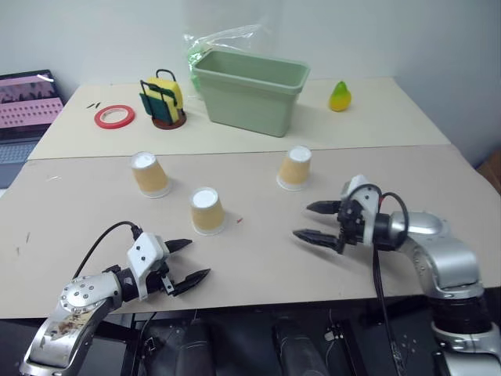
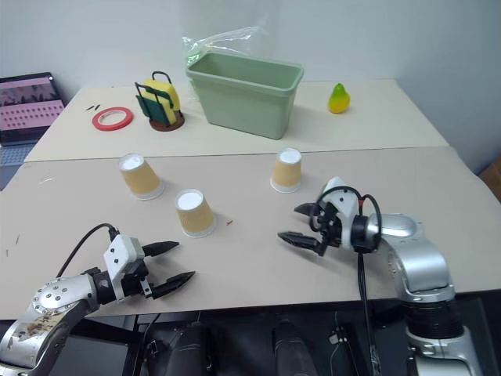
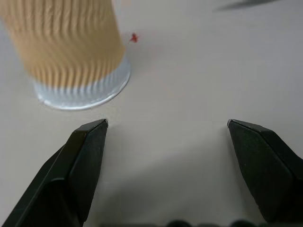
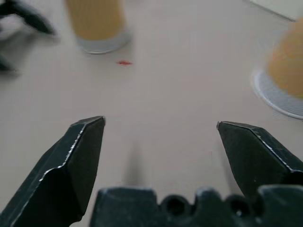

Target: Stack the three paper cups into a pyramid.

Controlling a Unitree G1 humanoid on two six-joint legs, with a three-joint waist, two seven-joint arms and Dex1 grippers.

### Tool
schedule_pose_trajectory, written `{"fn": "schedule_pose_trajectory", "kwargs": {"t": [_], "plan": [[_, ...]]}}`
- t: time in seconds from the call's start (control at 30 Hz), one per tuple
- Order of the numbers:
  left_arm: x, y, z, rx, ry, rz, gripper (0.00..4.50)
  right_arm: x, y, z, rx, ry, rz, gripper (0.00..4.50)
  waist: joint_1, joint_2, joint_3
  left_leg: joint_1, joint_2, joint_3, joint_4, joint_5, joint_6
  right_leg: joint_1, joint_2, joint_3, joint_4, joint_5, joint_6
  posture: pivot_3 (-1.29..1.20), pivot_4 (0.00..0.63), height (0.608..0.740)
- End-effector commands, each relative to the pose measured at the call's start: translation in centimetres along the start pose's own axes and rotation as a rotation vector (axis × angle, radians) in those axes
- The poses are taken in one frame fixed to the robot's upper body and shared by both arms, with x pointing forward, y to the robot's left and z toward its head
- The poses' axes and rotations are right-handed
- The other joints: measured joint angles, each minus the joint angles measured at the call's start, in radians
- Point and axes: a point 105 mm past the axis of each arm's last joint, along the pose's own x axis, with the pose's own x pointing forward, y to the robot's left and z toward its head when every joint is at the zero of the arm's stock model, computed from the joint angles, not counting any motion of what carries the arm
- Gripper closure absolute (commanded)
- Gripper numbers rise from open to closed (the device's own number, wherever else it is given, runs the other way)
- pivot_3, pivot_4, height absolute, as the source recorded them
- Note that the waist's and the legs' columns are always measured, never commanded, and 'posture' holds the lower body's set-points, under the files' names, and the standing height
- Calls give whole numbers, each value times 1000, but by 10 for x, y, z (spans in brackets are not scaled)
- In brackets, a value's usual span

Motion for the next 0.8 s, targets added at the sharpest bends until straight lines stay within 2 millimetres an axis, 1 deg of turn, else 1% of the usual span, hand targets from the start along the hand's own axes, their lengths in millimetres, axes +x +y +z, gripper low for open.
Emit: {"fn": "schedule_pose_trajectory", "kwargs": {"t": [0.03, 0.1, 0.2, 0.23, 0.27, 0.43, 0.53, 0.6, 0.8], "plan": [[-1, 5, 6, 25, -5, 3, 186, 2, -48, 10, 49, -24, -396, 29, 0, 0, 0, 1, 0, 0, 1, 0, 0, 0, 0, 0, 0, 0, 0, 0, 150, 645], [0, 8, 7, 30, -4, 3, 186, 5, -57, 16, 112, -72, -481, 29, 5, 0, 0, -1, -2, 0, 2, 0, 0, 0, -1, 1, 0, 0, 0, 0, 150, 645], [2, 10, 8, 35, -5, 2, 186, 9, -59, 26, 137, -109, -504, 29, 11, 0, 0, -9, -3, 0, 1, -1, -1, -2, -1, 1, 0, -2, 3, 0, 150, 645], [2, 11, 8, 39, -4, -2, 186, 10, -60, 27, 137, -112, -508, 29, 12, 0, 0, -12, -3, 0, 1, -1, -1, -1, -1, 0, 0, 2, 7, 0, 150, 645], [2, 11, 8, 41, -3, -4, 186, 12, -61, 28, 134, -113, -509, 29, 12, 0, 0, -14, -3, 0, 1, -1, 0, -2, -1, 0, 0, 4, 3, 0, 150, 645], [3, 12, 9, 44, -2, -8, 186, 15, -62, 31, 132, -120, -507, 29, 9, 0, 0, -13, -3, -1, -1, -2, 1, -3, -1, -1, 0, 3, 1, 0, 150, 645], [4, 14, 9, 50, -4, -4, 186, 29, -60, 35, 158, -130, -467, 29, 3, 0, 0, -13, -3, -2, 0, -2, 1, -3, -1, -2, 0, 3, 1, 0, 150, 645], [4, 15, 9, 51, -4, 1, 186, 37, -54, 37, 155, -127, -432, 29, 1, 0, 0, -13, -3, -2, 1, -2, 1, -3, 0, -1, 1, 1, 5, 0, 150, 645], [3, 15, 9, 50, -2, 9, 186, 57, -47, 47, 132, -138, -372, 29, 5, 1, 0, -13, -3, -2, 2, -1, 1, -3, 0, -1, 2, 1, 6, 0, 150, 645]]}}
